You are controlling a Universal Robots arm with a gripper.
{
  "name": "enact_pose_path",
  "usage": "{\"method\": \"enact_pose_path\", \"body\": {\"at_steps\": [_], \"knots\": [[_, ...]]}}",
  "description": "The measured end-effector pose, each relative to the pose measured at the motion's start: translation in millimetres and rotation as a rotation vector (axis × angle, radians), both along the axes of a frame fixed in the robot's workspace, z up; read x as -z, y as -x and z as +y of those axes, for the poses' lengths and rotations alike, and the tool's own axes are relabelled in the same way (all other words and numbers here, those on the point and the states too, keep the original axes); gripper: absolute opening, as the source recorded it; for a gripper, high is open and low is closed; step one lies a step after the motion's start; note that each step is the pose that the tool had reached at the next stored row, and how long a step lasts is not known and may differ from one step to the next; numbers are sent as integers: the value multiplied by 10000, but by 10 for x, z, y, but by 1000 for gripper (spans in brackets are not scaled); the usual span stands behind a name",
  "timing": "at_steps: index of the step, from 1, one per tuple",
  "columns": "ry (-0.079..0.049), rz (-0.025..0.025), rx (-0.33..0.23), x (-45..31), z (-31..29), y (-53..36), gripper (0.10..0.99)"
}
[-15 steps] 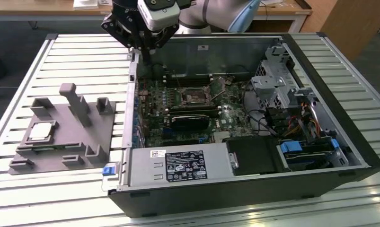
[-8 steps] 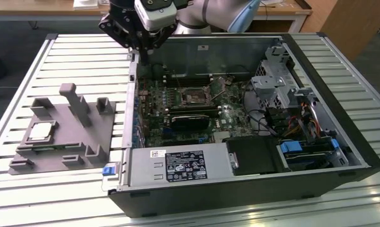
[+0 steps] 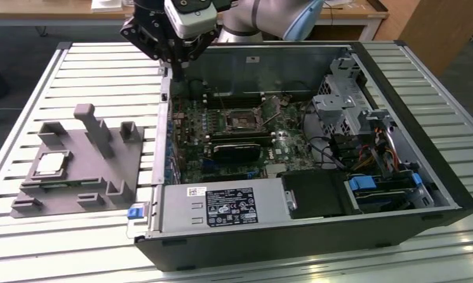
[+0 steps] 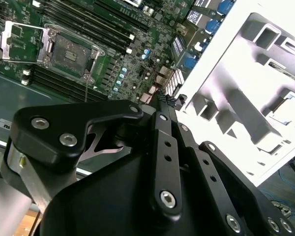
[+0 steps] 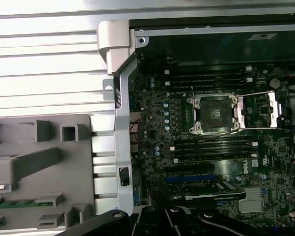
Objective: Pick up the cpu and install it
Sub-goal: 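Reach for the cpu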
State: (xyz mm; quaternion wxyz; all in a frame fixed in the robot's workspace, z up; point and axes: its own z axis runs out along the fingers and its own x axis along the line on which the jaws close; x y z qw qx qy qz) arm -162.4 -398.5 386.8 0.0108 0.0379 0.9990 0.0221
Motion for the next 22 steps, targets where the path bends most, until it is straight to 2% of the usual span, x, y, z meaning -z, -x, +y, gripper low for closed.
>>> {"method": "enact_pose_path", "body": {"at_steps": [22], "knots": [[-1, -1, 1, 2, 0, 71, 106]]}}
